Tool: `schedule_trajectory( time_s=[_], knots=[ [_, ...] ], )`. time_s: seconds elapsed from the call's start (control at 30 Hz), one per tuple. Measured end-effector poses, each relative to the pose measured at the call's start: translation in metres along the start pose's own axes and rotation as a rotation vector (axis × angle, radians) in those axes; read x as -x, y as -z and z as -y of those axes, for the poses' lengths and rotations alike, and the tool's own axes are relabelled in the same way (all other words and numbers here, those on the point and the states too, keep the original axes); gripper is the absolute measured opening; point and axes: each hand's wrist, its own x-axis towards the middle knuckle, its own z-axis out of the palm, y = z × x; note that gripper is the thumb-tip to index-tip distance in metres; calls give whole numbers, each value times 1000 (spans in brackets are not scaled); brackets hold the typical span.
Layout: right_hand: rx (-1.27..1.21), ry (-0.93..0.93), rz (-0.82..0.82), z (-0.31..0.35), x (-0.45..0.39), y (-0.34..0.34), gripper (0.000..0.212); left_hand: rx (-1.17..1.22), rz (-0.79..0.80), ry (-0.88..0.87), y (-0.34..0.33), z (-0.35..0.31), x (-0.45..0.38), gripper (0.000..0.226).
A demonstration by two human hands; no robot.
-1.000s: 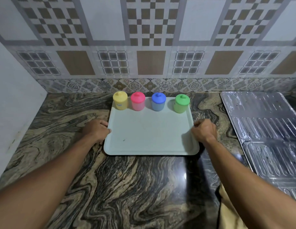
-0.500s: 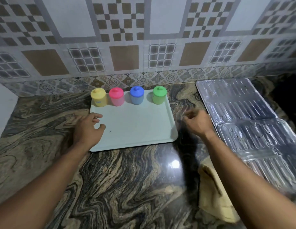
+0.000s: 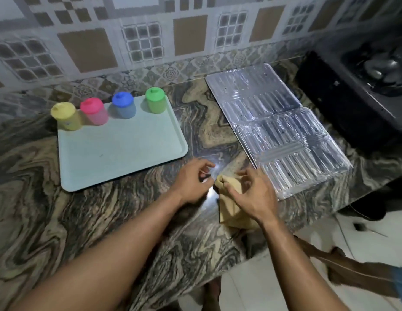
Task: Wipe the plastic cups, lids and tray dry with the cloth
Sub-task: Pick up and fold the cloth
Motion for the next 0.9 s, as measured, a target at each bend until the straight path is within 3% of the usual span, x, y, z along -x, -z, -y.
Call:
schedule_trajectory(
  time_s=[0.07, 0.17, 0.37, 0.57, 0.8, 0.9],
  knots=[
    [34, 18, 29, -7, 7, -5, 41, 5, 74, 114, -19, -8, -8, 39],
    [-70, -3, -22, -17, 13, -2, 19, 12, 76, 245, -37, -17, -13, 29],
    [-287, 11, -94, -18, 28, 18, 3, 389, 33, 397, -26, -21, -2, 27],
    [-474, 99, -44, -12, 47, 51, 6, 655, -96, 287, 2, -47, 36, 39],
    [-539, 424, 78, 17, 87, 54, 5, 901, -200, 123, 54, -94, 87, 22],
    [-647, 443, 135, 29, 90, 50, 7, 961, -212, 73, 78, -104, 103, 23]
  ],
)
